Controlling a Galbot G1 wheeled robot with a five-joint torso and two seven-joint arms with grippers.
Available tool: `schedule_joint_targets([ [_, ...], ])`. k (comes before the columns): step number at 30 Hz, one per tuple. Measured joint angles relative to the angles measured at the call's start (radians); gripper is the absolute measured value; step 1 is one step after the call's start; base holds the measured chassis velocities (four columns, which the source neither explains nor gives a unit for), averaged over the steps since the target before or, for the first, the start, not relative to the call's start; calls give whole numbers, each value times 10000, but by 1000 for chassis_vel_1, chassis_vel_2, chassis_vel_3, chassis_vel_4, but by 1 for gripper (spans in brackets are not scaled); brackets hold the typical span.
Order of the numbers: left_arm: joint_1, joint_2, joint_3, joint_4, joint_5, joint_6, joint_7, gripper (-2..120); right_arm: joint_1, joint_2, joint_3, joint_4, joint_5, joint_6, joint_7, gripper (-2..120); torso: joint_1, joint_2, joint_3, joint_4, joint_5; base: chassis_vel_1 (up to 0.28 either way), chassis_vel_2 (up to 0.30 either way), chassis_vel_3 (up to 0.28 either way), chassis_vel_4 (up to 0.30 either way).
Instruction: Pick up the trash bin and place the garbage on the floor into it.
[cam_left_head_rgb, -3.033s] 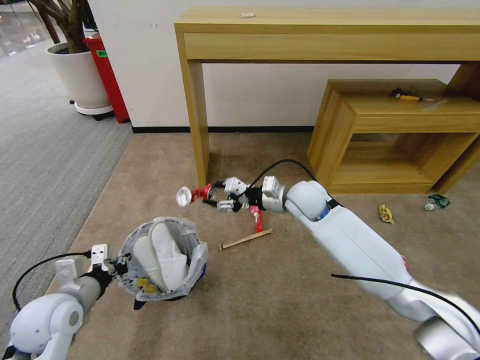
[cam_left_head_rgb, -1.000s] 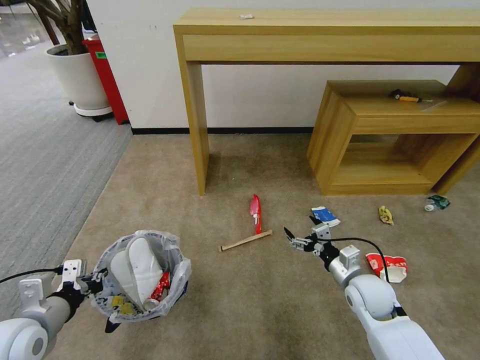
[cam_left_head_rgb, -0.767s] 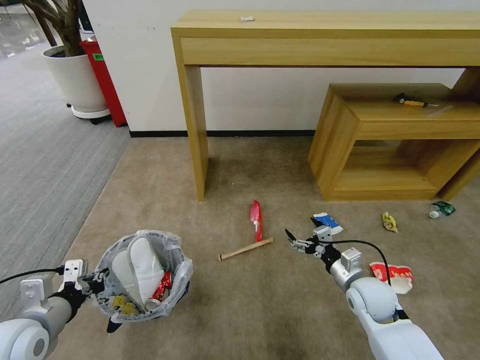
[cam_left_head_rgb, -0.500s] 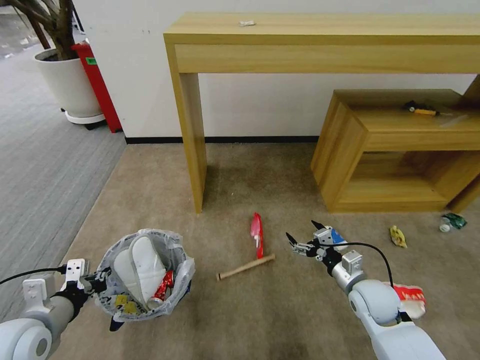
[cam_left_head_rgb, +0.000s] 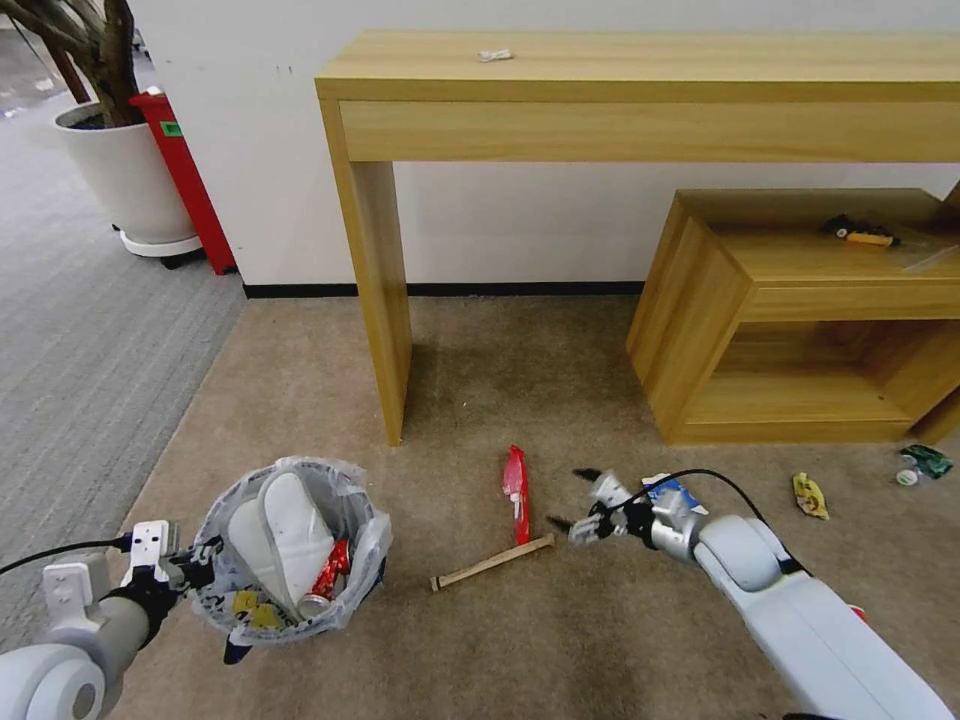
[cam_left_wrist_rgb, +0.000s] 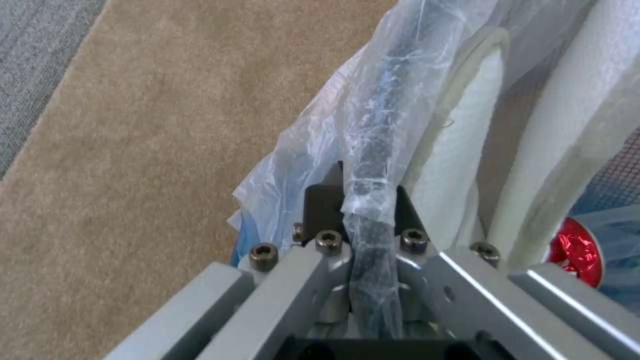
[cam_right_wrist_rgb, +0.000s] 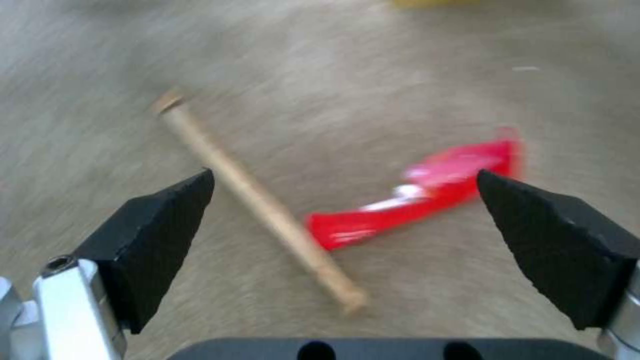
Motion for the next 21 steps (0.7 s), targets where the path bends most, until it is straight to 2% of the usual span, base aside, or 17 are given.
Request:
schedule_joint_targets([
  [3, 26, -157, -4, -113, 54, 0, -18, 0, 1389, 183, -1428, -916, -463, 198, -588, 100, 0, 0, 2, 4, -2, 0, 0, 0, 0],
  [4, 26, -157, -4, -113, 54, 0, -18, 0, 1389, 183, -1428, -916, -463, 198, -588, 100, 0, 0, 2, 4, -2, 0, 0, 0, 0],
  [7, 73, -234, -27, -286, 50, 0, -100, 0, 2563, 654, -2490, -2205, -1038, 540, -1545, 99, 1, 0, 3, 3, 5, 0, 0, 0, 0],
  [10, 99, -244, -103, -327, 13, 0, -115, 0, 3011, 889, -2955, -2803, -1300, 708, -2042, 99, 0, 0, 2, -2, -5, 0, 0, 0, 0],
  [12, 128, -245, -204, -327, -68, 0, -207, 0, 3323, 1170, -3373, -3377, -1479, 815, -2383, 99, 1, -1, 3, -3, 3, 0, 0, 0, 0],
  [16, 159, -221, -290, -326, -132, 0, -241, 0, 3576, 1614, -3585, -4018, -1683, 967, -2626, 96, 0, 0, 2, 1, -1, 0, 0, 0, 0],
  [21, 154, -198, -286, -360, -167, 0, -305, 0, 3868, 2135, -3920, -4785, -1821, 1146, -2711, 83, 1, 0, 2, 3, 0, 0, 0, 0, 0],
])
